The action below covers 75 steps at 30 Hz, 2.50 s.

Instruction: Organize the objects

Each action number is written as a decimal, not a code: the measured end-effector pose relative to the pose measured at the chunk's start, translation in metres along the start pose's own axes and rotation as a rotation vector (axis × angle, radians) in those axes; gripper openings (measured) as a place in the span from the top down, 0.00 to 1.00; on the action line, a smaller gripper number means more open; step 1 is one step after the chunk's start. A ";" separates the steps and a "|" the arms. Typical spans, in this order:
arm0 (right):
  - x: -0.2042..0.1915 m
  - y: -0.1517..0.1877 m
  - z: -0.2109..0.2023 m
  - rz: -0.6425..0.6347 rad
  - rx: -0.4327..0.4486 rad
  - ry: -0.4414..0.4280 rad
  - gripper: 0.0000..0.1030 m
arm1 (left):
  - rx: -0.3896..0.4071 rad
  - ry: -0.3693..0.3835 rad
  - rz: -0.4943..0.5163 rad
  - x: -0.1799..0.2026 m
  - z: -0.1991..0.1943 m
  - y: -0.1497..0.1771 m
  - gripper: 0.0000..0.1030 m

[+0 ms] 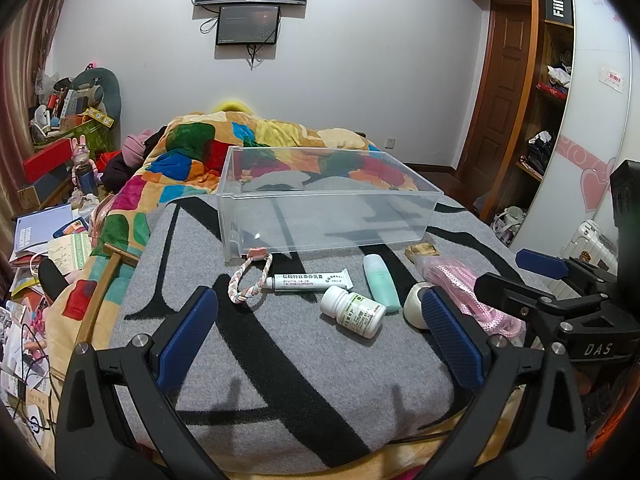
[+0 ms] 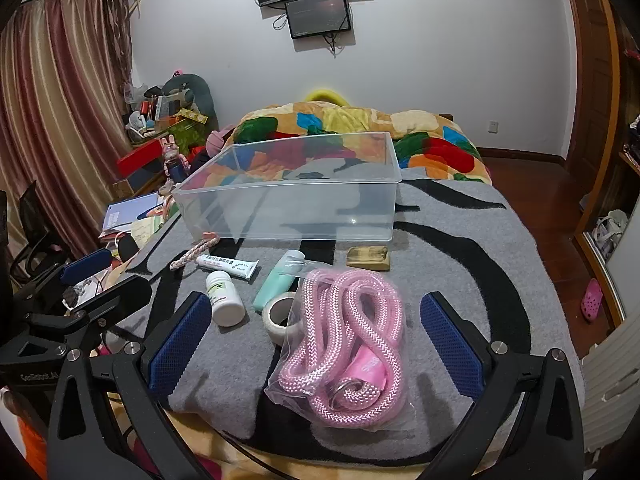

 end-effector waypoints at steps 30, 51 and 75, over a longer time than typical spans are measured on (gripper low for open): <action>-0.002 0.004 0.001 0.014 -0.009 -0.014 0.00 | -0.007 0.004 0.003 0.004 0.003 0.005 0.00; -0.003 0.005 0.000 0.019 -0.012 -0.020 0.00 | -0.009 -0.001 0.001 0.005 0.003 0.007 0.00; 0.008 0.015 0.012 0.046 -0.077 -0.036 0.13 | -0.098 0.090 0.008 0.010 0.020 0.015 0.19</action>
Point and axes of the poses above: each gripper's, at about its wrist camera, not at the fingertips, and z roughly the way its jaws point, x to its right, y to its underside, the point moved 8 cm from there along z, roughly the way its jaws point, and after that the axes turned 4 degrees about -y, right-handed, at the moved point
